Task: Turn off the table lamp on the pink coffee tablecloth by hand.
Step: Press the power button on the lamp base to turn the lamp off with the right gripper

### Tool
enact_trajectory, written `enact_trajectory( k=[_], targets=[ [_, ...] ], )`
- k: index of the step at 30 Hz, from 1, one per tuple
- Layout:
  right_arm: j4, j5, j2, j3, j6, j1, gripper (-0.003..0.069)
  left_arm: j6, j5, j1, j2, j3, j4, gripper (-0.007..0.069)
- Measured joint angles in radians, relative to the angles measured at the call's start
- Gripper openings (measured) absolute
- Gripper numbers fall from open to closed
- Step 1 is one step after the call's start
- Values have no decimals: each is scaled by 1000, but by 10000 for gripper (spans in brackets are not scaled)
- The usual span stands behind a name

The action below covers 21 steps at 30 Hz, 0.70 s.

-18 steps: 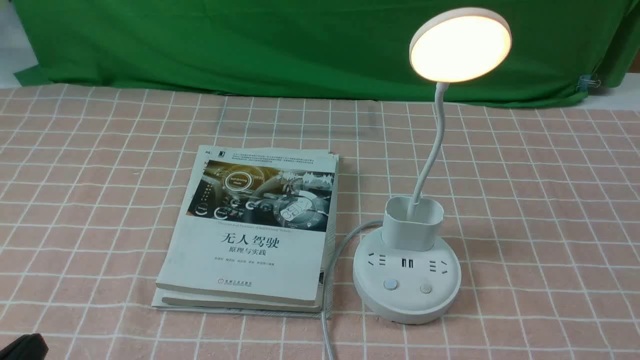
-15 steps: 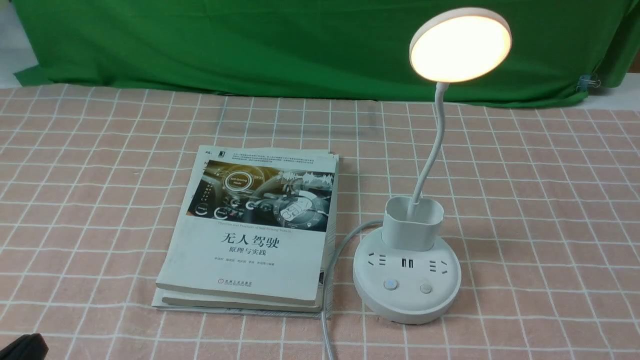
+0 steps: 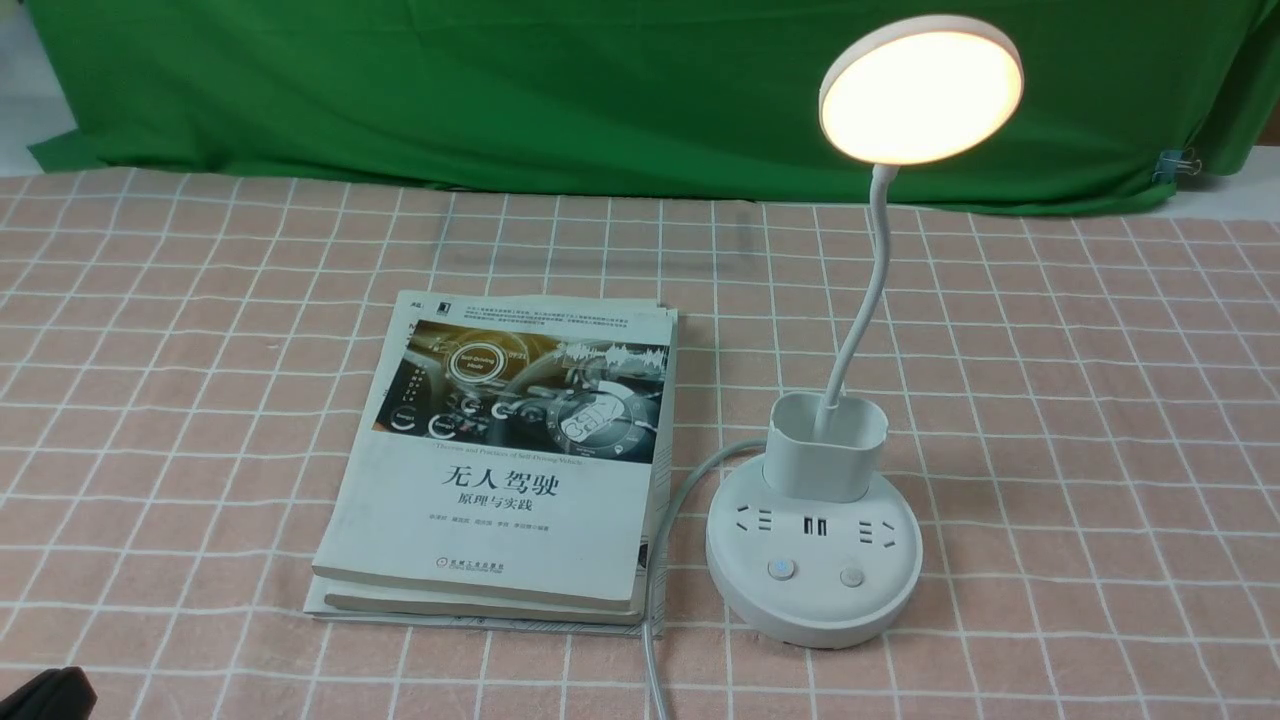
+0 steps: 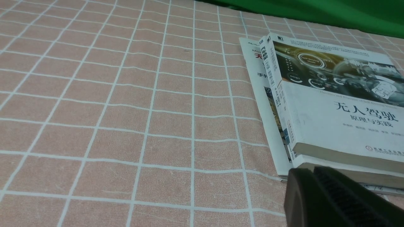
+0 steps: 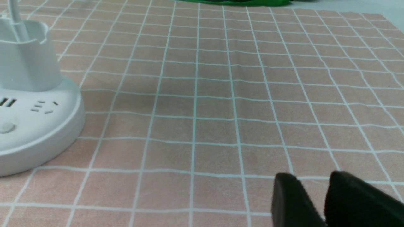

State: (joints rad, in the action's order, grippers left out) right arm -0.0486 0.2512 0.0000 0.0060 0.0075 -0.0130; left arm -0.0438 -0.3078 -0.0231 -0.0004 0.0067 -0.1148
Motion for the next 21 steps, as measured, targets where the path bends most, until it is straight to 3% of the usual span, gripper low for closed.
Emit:
enact_trajectory(
  k=[21],
  targets=[
    [1,-12,0,0,2,0,239,0,0,0,0,0,0,6]
  ],
)
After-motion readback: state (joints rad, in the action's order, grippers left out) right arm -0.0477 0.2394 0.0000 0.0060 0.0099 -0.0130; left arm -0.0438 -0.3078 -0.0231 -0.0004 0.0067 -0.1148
